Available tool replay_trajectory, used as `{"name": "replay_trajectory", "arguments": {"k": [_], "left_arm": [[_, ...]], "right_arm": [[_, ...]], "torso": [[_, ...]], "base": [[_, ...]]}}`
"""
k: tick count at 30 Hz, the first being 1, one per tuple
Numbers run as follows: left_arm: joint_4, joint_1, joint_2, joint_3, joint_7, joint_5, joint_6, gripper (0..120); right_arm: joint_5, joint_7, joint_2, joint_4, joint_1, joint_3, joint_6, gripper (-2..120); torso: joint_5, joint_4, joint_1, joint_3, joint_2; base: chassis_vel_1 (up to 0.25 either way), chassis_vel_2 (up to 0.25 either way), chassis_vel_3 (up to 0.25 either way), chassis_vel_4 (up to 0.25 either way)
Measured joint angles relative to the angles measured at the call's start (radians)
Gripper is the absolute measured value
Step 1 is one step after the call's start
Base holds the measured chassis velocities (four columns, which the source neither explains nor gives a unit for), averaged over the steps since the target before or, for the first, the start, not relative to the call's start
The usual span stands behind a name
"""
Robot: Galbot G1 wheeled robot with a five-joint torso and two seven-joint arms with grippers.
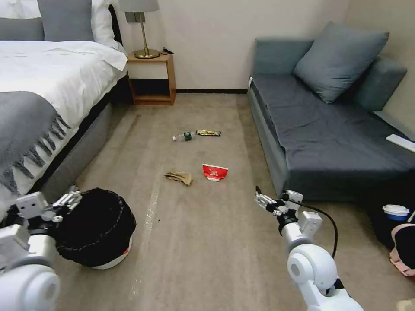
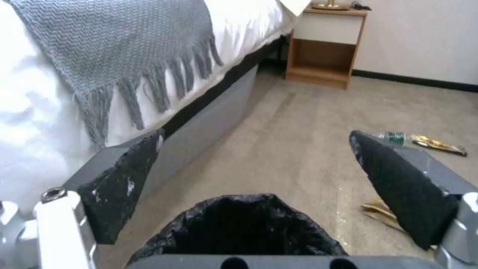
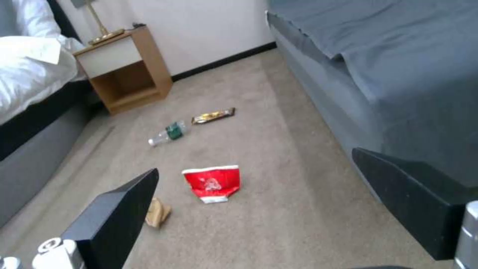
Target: Pick up the trash bin, then pick up the garbage on the floor and place it into the trash bin.
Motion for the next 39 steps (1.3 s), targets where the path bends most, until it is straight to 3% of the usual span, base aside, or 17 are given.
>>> {"name": "replay_trajectory", "arguments": {"k": [10, 11, 14, 15, 17, 27, 30, 34, 35, 39], "left_arm": [[0.027, -0.007, 0.022, -0.005, -0.018, -0.033, 0.031, 92], [0.14, -0.038, 0.1, -0.019, -0.083, -0.134, 0.139, 93], [0.14, -0.038, 0.1, -0.019, -0.083, -0.134, 0.139, 93], [0.225, -0.067, 0.157, -0.029, -0.118, -0.191, 0.186, 93], [0.233, -0.075, 0.167, -0.029, -0.118, -0.193, 0.182, 93], [0.262, -0.085, 0.176, -0.02, -0.129, -0.204, 0.207, 93], [0.321, -0.094, 0.171, -0.005, -0.133, -0.206, 0.217, 93], [0.321, -0.094, 0.171, -0.005, -0.133, -0.206, 0.217, 93], [0.361, -0.111, 0.166, 0.008, -0.132, -0.203, 0.213, 91], [0.392, -0.124, 0.164, 0.02, -0.128, -0.201, 0.209, 91]], "right_arm": [[-0.024, -0.012, 0.003, -0.012, -0.007, 0.012, 0.028, 100], [-0.023, -0.013, 0.001, -0.016, -0.003, 0.021, 0.033, 100], [-0.023, -0.013, 0.001, -0.016, -0.003, 0.021, 0.033, 100], [-0.02, -0.014, 0.0, -0.016, 0.0, 0.023, 0.034, 100], [-0.021, -0.014, 0.0, -0.018, 0.0, 0.022, 0.034, 100], [-0.021, -0.014, 0.002, -0.027, 0.005, 0.021, 0.035, 100], [-0.023, -0.014, 0.004, -0.039, 0.003, 0.024, 0.042, 100], [-0.023, -0.014, 0.004, -0.039, 0.003, 0.024, 0.042, 100], [-0.029, -0.015, 0.007, -0.046, -0.001, 0.025, 0.049, 100], [-0.033, -0.015, 0.01, -0.047, -0.001, 0.025, 0.05, 100]], "torso": [[0.0003, 0.0003, 0.0, 0.0, 0.0], [-0.0001, -0.0001, 0.0, 0.0, 0.0], [-0.0001, -0.0001, 0.0, 0.0, 0.0], [0.0001, 0.0001, 0.0, 0.0, 0.0], [0.0003, -0.0001, 0.0, 0.0, 0.0], [0.0002, 0.0, 0.0, 0.0, 0.0], [0.0001, 0.0, 0.0, 0.0, 0.0], [0.0001, 0.0, 0.0, 0.0, 0.0], [0.0002, -0.0001, 0.0, 0.0, 0.0], [0.0003, -0.0001, 0.0, 0.0, 0.0]], "base": [[0.0, 0.0, 0.0, 0.0], [0.0, 0.0, 0.0, 0.0], [0.0, 0.0, 0.0, 0.0], [0.0, 0.0, 0.0, 0.0], [0.0, 0.0, 0.0, 0.0], [0.0, 0.0, 0.0, 0.0], [0.0, 0.0, 0.0, 0.0], [0.0, 0.0, 0.0, 0.0], [0.0, 0.0, 0.0, 0.0], [0.0, 0.0, 0.0, 0.0]]}}
